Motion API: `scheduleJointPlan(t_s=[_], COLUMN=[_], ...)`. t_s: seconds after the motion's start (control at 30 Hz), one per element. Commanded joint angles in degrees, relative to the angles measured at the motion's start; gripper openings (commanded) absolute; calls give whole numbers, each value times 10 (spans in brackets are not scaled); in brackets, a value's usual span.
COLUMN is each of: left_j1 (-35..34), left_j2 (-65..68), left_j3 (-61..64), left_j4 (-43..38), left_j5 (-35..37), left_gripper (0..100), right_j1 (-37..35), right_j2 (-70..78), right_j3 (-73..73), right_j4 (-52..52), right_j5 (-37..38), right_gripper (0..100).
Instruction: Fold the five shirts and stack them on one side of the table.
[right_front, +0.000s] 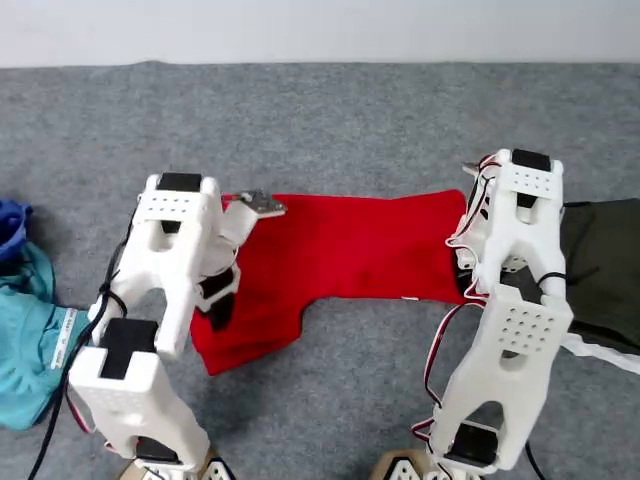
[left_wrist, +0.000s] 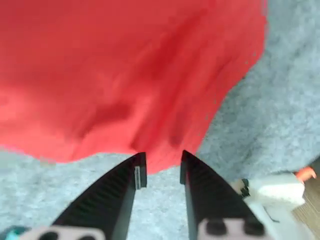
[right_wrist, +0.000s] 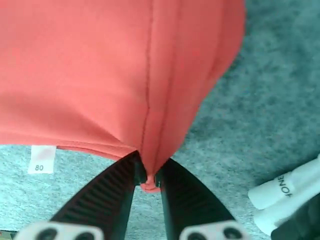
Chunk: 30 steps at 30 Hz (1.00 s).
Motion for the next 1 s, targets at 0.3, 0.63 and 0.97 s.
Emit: scheduleJointPlan(t_s=[0.3,0.63,0.97], left_j1=[17,14,-18], left_j2=[-6,-5,-12], left_j3=[65,44,-42], left_j4=[-98,-86,15], left_j5=[9,11,10], left_gripper=[124,124,108], right_j1=[9,9,9], right_j2=[-42,-44,-46], right_j3=[-13,-13,-13], right_j4=[24,24,24], right_j5=[4,5,6], right_gripper=[10,10,10])
